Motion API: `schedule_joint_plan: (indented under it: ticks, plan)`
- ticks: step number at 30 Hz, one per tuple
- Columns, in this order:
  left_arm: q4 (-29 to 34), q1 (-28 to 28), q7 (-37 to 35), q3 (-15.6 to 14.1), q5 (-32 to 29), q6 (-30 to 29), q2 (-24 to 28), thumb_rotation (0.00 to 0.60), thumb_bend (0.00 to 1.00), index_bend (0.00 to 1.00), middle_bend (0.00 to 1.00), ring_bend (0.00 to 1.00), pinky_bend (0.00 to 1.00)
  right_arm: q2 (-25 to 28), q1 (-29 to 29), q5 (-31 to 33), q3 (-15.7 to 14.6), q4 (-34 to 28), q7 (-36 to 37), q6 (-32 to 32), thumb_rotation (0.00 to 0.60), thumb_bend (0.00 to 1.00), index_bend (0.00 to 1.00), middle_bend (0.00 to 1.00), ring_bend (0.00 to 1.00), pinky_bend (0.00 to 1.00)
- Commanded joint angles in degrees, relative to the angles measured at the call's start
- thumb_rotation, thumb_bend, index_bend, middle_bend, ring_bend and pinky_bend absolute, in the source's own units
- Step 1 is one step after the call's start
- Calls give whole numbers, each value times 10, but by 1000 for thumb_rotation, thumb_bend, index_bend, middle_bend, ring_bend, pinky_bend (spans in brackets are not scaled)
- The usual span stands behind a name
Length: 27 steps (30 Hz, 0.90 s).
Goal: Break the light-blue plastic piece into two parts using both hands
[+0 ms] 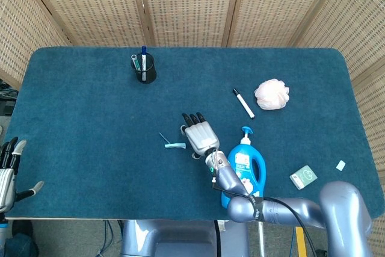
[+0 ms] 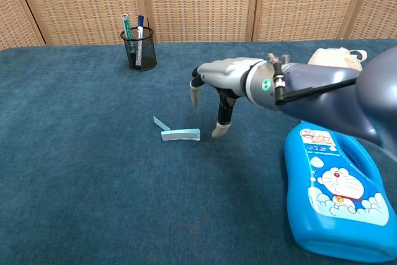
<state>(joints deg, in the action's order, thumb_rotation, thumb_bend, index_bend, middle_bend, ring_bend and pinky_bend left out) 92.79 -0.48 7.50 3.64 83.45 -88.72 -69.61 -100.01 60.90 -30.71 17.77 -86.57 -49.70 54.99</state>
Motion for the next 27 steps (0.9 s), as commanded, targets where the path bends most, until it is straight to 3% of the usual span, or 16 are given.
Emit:
schedule_joint_plan:
  ticks: [1,14,27]
  plan:
    - [0,-1,-2,1,-3,2,1,600,0,0,0,0,0,-37,24,6,-7,42,1,-3,600,226,386,0,0,0]
    - [-1,-6,-10,5,-23,17,4,600,0,0,0,0,0,-107,47,4,-5,149,34,-14,600,311,409,0,0,0]
    - [-3,-10,-12,7,-31,24,4,600,0,0,0,0,0,-131,51,11,-5,186,32,-15,600,399,462,0,0,0]
